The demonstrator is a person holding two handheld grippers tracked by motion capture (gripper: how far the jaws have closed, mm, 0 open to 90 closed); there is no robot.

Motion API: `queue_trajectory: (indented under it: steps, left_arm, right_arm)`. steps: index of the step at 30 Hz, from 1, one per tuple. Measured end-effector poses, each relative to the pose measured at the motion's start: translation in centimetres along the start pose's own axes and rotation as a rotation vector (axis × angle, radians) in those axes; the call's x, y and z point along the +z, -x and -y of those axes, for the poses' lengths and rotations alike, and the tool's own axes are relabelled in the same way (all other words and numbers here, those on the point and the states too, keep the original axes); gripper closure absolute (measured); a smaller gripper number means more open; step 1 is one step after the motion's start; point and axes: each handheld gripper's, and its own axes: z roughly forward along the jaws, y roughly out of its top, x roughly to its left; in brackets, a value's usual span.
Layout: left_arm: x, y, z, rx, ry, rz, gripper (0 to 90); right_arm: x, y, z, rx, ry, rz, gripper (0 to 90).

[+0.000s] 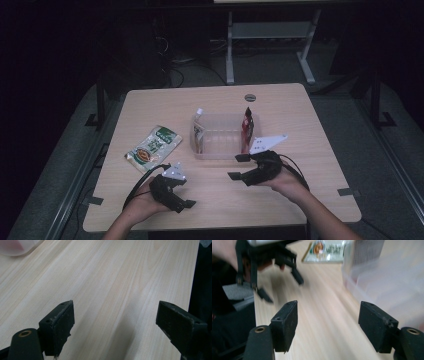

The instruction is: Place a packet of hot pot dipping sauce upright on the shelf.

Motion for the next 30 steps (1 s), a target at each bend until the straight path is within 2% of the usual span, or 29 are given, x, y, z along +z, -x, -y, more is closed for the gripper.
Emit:
queue_trajectory:
  steps: [5,7,8,13,16,21,26,30]
  left_arm:
    - [-0.2,-0.1,0.1,-0.006,-0.003,-0.009,14.8]
    - [-0.4,-0.3,0.1,-0.012,-0.001,-0.015,14.8]
    - [-0.5,-0.5,0.0,-0.003,-0.005,-0.020,14.8]
    - [-1.2,-1.4,0.2,-0.033,0.029,-0.051,14.8]
    - [-1.7,-2.4,0.4,-0.045,0.029,-0.079,15.4]
    - [-2.2,-3.8,0.7,-0.077,0.025,-0.123,16.0]
    - [-3.0,-5.1,1.0,-0.083,0.027,-0.190,18.7]
    - [-3.8,-6.5,1.2,-0.135,0.049,-0.252,19.9]
  right_arm:
    - [-0.9,-0.2,3.0,0.043,-0.043,0.007,29.9]
    - [-1.1,-0.2,4.1,0.045,-0.079,0.018,29.3]
    - [-1.2,-0.2,4.7,0.055,-0.086,0.025,28.8]
    - [-2.0,-0.3,6.3,0.097,-0.108,0.034,27.8]
    - [-2.1,-0.4,6.5,0.103,-0.113,0.040,27.2]
    - [-1.5,-0.1,6.2,0.095,-0.121,0.038,26.8]
    - [-0.8,0.0,5.9,0.084,-0.122,0.031,26.1]
    - [-0.8,0.3,5.9,0.085,-0.122,0.031,26.0]
